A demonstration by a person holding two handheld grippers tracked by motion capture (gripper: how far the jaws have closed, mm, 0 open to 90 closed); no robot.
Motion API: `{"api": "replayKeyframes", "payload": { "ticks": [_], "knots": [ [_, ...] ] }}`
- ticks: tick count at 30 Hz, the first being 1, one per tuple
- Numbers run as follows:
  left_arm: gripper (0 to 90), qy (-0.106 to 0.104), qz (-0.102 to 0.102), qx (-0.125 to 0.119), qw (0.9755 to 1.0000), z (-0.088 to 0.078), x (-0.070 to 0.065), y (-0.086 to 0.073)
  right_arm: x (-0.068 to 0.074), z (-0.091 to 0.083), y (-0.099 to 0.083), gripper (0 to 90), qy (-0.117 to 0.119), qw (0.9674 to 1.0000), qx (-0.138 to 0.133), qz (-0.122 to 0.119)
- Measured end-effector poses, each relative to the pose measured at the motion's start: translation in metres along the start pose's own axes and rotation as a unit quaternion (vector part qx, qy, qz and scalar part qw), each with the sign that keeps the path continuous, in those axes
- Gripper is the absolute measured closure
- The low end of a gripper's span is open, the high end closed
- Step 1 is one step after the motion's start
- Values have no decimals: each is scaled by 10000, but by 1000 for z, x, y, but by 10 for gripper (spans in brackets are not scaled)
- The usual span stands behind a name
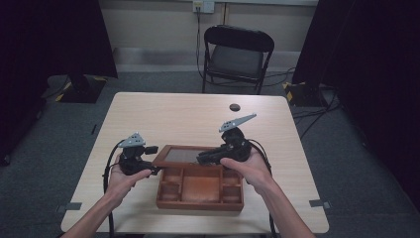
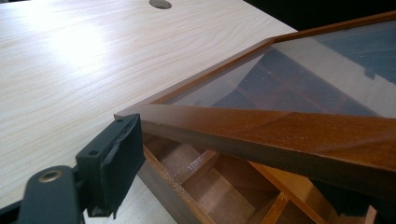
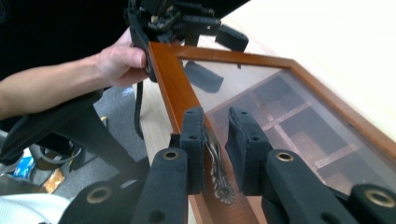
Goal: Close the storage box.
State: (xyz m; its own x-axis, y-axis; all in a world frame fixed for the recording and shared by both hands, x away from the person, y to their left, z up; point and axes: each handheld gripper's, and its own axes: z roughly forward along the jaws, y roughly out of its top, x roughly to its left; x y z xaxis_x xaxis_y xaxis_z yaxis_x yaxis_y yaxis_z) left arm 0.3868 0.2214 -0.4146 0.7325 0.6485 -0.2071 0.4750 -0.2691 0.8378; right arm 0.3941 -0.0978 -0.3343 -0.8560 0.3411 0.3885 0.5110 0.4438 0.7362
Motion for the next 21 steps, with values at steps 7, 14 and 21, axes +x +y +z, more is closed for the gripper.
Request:
{"api": "replayKeyframes", "payload": {
  "ticks": [7, 14, 21],
  "knots": [
    [170, -4, 3, 58, 10000, 1, 1, -3, -2, 2, -1, 775, 95, 9999, 107, 83],
    [176, 2, 36, 111, 9999, 2, 2, -4, -3, 5, -2, 812, 202, 9995, 214, 81],
    [176, -34, -13, 171, 9998, 4, 4, -6, -2, 6, -3, 817, 175, 9994, 293, 39]
  ]
}}
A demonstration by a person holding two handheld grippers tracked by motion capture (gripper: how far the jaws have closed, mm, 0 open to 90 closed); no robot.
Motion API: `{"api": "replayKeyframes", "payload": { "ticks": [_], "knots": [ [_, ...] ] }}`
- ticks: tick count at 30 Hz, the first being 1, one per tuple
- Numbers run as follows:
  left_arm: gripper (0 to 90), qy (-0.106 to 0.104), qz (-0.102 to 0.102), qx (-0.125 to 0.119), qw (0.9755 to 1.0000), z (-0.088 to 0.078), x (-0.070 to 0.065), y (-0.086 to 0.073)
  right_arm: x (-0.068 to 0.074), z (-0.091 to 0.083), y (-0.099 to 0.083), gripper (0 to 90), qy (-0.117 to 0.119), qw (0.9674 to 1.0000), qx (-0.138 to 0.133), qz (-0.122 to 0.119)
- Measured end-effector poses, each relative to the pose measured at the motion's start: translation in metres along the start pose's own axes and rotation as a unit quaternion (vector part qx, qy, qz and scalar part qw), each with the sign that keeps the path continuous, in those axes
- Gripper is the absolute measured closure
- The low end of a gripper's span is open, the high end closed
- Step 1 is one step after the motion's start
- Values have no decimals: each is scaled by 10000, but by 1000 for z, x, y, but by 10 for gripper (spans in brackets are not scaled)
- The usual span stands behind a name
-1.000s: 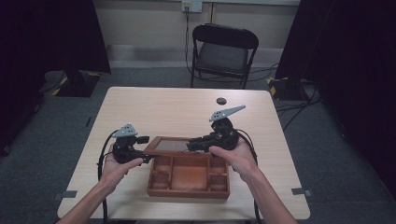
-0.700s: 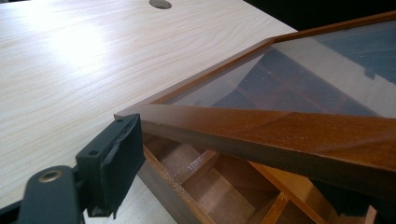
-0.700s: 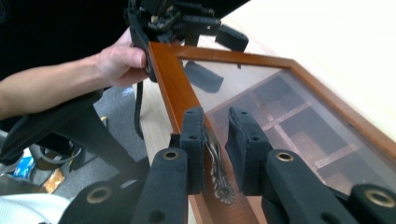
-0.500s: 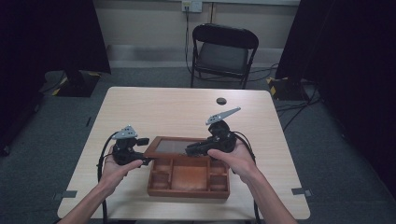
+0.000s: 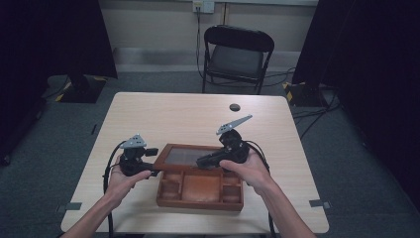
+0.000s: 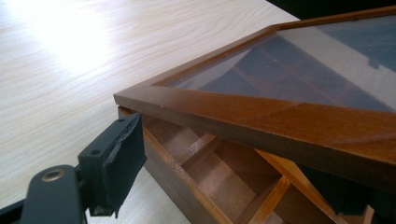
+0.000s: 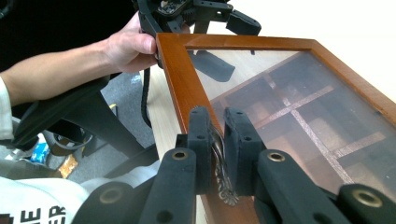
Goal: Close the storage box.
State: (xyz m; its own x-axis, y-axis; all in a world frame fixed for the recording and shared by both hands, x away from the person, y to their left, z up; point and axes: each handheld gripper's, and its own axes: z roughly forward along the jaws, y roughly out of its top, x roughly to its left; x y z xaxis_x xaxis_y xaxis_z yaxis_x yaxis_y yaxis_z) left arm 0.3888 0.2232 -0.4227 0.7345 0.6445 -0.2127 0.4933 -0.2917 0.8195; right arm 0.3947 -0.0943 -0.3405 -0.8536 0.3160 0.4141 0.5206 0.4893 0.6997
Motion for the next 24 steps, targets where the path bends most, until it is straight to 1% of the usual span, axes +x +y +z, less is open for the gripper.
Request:
{"api": "replayKeyframes", "payload": {
  "ticks": [4, 7, 9, 10, 11, 13, 15, 16, 18, 19, 20, 22, 24],
  "knots": [
    [175, -1, -14, 4, 10000, 0, 1, 0, 2, 1, 0, 819, -63, 9999, -3, -79],
    [176, 68, -42, 90, 9999, 2, 5, -2, 2, 1, 0, 820, -56, 9999, 20, -104],
    [177, 59, -103, 129, 9998, 4, 7, -3, 3, 2, -1, 820, -62, 9999, 46, -139],
    [177, 65, -93, 149, 9998, 4, 8, -4, 3, 3, -1, 820, -46, 9998, 82, -154],
    [179, 76, -35, 217, 9997, 5, 10, -4, 3, 3, -1, 821, -47, 9998, 98, -152],
    [183, 147, -66, 303, 9994, 6, 13, -6, 3, 4, -2, 821, -41, 9998, 97, -155],
    [184, 160, -132, 311, 9993, 6, 16, -7, 3, 3, -2, 821, -52, 9998, 73, -175],
    [184, 193, -109, 330, 9992, 6, 17, -7, 3, 3, -2, 821, -60, 9998, 60, -179],
    [186, 214, -146, 322, 9991, 5, 19, -8, 3, 3, -2, 821, -73, 9998, 60, -193],
    [186, 244, -130, 333, 9991, 4, 21, -8, 4, 3, -2, 822, -75, 9998, 60, -194],
    [186, 266, -163, 319, 9990, 4, 22, -8, 4, 4, -2, 821, -79, 9997, 73, -214],
    [187, 328, -121, 358, 9987, 2, 25, -8, 4, 5, -4, 822, -55, 9996, 124, -227],
    [188, 346, -165, 336, 9987, 1, 28, -9, 5, 6, -5, 822, -60, 9996, 173, -225]
  ]
}}
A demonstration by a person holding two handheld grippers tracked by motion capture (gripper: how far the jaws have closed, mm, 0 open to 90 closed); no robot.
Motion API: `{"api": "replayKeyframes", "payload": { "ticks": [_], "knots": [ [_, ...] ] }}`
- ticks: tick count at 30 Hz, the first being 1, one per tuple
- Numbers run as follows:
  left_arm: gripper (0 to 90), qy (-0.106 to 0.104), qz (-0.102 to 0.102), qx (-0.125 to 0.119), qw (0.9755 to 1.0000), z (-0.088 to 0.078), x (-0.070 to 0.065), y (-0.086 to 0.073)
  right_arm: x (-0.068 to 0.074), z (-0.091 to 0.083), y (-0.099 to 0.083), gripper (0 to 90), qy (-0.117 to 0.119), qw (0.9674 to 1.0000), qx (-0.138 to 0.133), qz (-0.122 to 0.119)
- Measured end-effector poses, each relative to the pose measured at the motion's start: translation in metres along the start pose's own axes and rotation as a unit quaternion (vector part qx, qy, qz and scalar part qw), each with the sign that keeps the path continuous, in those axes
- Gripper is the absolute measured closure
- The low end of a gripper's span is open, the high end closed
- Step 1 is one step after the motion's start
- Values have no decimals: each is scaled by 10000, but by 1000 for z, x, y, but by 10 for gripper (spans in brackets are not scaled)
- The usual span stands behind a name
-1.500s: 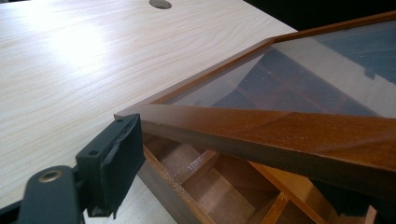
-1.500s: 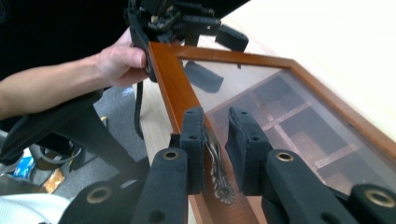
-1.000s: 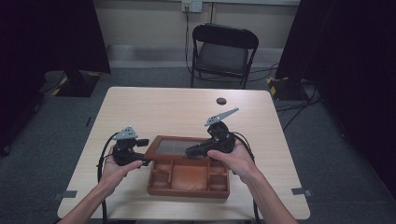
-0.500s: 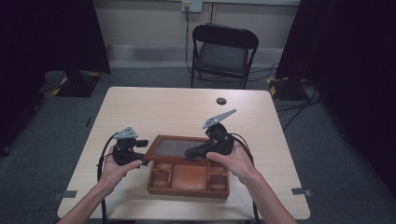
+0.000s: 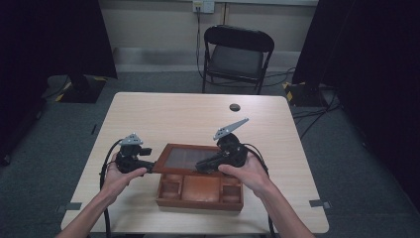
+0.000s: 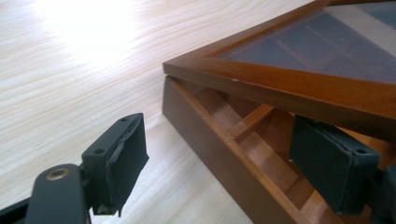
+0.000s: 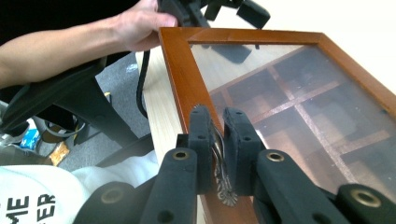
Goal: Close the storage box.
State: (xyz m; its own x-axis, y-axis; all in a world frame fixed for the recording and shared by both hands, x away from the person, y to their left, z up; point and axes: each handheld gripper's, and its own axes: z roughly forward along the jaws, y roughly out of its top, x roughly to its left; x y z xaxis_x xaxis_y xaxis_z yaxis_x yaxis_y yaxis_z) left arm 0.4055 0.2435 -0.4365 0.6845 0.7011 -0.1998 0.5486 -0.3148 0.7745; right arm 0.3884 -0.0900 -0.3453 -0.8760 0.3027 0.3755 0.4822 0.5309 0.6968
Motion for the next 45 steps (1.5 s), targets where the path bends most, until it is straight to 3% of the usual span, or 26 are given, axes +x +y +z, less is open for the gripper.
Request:
{"api": "replayKeyframes", "payload": {
  "ticks": [14, 16, 23, 34, 45],
  "knots": [
    [193, 179, -19, 142, 9997, 1, 8, -2, 9, 10, -12, 820, -203, 9994, 261, -28],
    [194, 148, -147, 77, 9998, 0, 11, -2, 9, 10, -13, 820, -212, 9994, 255, -28],
    [195, 255, -306, -49, 9992, -4, 19, -3, 9, 9, -16, 820, -202, 9996, 188, -77],
    [196, 234, -266, 17, 9994, -2, 19, -2, 11, 22, -32, 820, -226, 9985, 481, -151],
    [198, 213, -224, 27, 9995, -3, 17, -2, 10, 34, -48, 819, -238, 9978, 616, -61]
  ]
}}
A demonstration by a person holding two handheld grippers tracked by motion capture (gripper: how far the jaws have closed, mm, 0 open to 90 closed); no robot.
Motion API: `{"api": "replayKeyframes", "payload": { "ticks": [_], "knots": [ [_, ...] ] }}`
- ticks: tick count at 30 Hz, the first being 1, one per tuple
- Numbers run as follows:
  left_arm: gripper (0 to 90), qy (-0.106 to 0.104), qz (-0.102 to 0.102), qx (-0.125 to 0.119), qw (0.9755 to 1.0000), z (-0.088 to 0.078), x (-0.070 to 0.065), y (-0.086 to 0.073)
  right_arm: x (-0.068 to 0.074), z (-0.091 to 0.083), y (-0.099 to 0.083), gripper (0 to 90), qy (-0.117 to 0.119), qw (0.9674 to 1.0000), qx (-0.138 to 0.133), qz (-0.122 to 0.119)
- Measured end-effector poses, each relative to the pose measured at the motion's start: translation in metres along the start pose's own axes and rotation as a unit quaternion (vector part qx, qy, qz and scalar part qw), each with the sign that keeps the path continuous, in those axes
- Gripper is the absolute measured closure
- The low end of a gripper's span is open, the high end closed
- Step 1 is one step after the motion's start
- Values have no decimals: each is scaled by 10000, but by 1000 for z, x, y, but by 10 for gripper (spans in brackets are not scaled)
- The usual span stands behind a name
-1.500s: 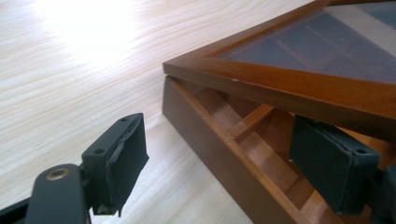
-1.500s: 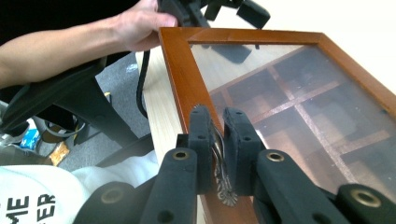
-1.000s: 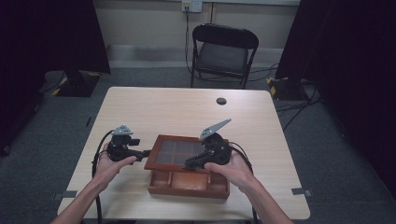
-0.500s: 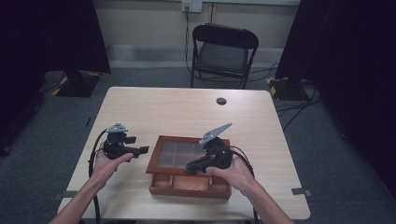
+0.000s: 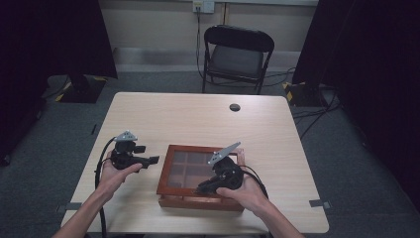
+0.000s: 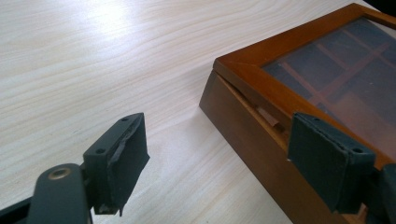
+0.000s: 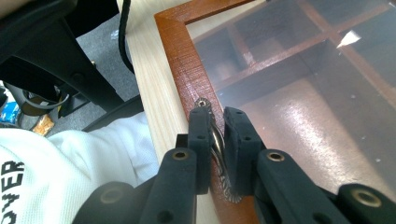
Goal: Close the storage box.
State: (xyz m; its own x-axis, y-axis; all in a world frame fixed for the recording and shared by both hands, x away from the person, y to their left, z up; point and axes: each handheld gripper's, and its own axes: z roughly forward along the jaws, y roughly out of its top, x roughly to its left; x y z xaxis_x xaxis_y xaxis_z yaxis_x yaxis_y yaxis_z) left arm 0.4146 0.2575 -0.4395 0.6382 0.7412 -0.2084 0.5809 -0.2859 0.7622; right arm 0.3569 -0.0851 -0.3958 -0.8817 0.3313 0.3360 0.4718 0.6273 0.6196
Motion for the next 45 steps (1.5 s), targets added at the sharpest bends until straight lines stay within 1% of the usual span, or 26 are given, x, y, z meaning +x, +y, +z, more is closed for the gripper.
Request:
{"api": "replayKeyframes", "payload": {
  "ticks": [4, 5, 6, 7, 8, 9, 10, 13, 18, 19, 21, 28, 29, 33, 35, 36, 37, 38, 39, 41, 44, 45],
  "knots": [
    [198, 6, 30, 15, 10000, 0, -1, 0, -1, 4, -3, 820, -1, 10000, 31, 9],
    [198, 2, 23, 18, 10000, 0, -1, 0, -1, 5, -4, 820, -1, 10000, 36, -13],
    [198, -2, 9, 12, 10000, 1, -1, 0, -1, 6, -5, 820, 0, 10000, 45, 16],
    [198, -11, 34, 23, 10000, 1, -2, 0, -1, 7, -6, 820, -4, 10000, 17, 13],
    [198, -10, 39, 33, 10000, 1, -2, 0, -2, 8, -6, 820, 19, 10000, 40, 17],
    [198, -19, 68, 46, 10000, 1, -2, 0, -2, 9, -7, 820, -8, 10000, 59, 24],
    [198, -29, 67, 47, 10000, 1, -2, 0, -2, 10, -8, 820, 12, 9999, 105, 39],
    [198, -37, 61, 42, 10000, 1, -2, 0, -3, 14, -9, 820, -6, 9999, 165, -28],
    [198, -46, 50, 47, 10000, 1, -2, 0, -3, 17, -11, 821, 23, 9998, 219, 9],
    [198, -45, 59, 49, 10000, 2, -2, 0, -3, 17, -11, 821, -5, 9997, 246, -8],
    [199, -34, 50, 52, 10000, 2, -2, 0, -4, 18, -12, 821, 10, 9997, 236, -23],
    [200, -45, 47, 59, 10000, 3, -3, 0, -3, 24, -16, 820, -73, 9995, 319, -29],
    [201, -56, 54, 68, 9999, 3, -3, 0, -4, 24, -16, 820, -73, 9995, 300, -54],
    [201, -49, 63, 101, 9999, 3, -3, 0, -5, 24, -16, 817, -16, 9996, 275, -32],
    [201, -54, 62, 102, 9999, 3, -3, 0, -7, 22, -16, 791, -2, 9999, 139, 58],
    [201, -49, 49, 96, 9999, 4, -4, 0, -7, 20, -16, 764, -39, 9999, 103, 83],
    [201, -26, 46, 96, 9999, 3, -4, 0, -8, 18, -15, 750, -91, 9999, 44, 90],
    [200, -29, 44, 97, 9999, 3, -4, 0, -9, 14, -15, 739, -158, 9998, -45, 135],
    [200, -41, 0, 65, 10000, 3, -4, 0, -10, 11, -15, 717, -205, 9995, -137, 197],
    [200, -31, 11, 68, 10000, 2, -4, -1, -13, 5, -15, 689, -319, 9986, -292, 295],
    [201, -38, 1, 87, 10000, 3, -3, -1, -17, -7, -15, 608, -586, 9951, -604, 515],
    [201, -33, 25, 114, 9999, 3, -3, -1, -19, -12, -16, 561, -738, 9929, -716, 592]
  ]
}}
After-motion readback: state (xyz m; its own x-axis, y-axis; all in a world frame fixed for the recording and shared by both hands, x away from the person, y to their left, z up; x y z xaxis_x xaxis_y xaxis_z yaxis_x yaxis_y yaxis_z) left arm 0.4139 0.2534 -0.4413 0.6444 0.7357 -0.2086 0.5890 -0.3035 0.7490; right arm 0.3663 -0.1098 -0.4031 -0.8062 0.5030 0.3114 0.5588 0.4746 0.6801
